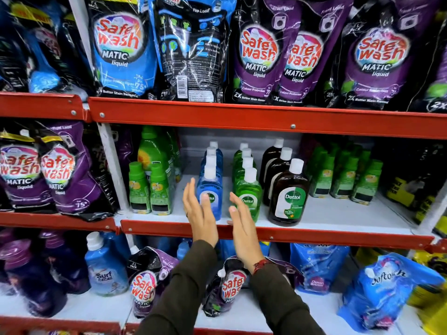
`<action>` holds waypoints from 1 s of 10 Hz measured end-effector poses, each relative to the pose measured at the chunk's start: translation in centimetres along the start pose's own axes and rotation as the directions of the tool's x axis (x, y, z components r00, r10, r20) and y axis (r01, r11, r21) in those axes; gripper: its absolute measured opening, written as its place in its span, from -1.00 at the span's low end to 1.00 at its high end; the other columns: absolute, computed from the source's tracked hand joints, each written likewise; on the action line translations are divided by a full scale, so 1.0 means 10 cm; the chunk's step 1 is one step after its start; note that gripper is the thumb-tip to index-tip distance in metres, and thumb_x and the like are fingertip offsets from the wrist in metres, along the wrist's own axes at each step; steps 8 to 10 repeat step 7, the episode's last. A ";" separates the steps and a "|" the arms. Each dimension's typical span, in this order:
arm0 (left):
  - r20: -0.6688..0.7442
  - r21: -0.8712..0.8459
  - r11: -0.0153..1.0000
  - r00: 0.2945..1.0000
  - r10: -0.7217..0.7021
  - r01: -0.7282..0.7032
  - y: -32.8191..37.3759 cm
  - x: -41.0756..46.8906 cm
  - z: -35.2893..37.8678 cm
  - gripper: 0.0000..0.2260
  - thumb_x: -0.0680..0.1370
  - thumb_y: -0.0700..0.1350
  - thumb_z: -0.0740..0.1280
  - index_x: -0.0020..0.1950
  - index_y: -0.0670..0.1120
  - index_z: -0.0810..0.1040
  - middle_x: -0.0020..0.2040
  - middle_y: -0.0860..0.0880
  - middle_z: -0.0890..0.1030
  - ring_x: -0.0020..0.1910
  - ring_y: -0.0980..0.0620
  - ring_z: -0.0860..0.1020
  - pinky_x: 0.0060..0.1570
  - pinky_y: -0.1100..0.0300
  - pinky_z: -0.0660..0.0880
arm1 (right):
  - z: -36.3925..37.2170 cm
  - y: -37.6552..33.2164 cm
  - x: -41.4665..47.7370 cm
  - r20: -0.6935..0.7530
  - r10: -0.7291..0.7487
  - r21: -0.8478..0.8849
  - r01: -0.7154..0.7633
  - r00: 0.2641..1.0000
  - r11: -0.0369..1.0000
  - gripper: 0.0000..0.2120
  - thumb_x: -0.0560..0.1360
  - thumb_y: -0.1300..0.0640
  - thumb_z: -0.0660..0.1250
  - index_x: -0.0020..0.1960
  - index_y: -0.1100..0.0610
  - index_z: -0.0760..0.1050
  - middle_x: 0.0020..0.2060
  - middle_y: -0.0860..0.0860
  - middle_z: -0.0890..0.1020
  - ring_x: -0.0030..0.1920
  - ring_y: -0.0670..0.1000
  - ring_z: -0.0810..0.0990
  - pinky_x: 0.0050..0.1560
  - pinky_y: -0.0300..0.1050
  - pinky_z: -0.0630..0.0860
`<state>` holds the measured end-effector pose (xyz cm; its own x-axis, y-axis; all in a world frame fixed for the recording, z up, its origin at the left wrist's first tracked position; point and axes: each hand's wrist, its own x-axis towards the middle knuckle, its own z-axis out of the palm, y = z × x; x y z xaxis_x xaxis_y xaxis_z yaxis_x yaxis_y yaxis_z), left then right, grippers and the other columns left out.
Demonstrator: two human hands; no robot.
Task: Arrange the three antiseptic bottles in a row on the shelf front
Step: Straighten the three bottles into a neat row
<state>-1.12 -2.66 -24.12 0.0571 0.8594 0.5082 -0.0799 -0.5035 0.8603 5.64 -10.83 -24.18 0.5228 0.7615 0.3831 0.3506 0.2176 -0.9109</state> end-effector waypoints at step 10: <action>0.207 -0.013 0.989 0.968 -0.142 0.148 -0.16 0.16 -0.22 -0.52 0.67 0.24 0.02 0.58 0.18 0.18 0.61 0.02 0.28 0.57 0.11 0.25 0.57 0.09 0.17 | 0.13 -0.09 0.17 0.196 0.159 -0.066 -0.149 0.968 0.987 -0.42 0.65 -0.05 0.15 0.63 0.00 0.11 0.59 -0.02 0.30 0.55 -0.13 0.26 0.61 -0.05 0.17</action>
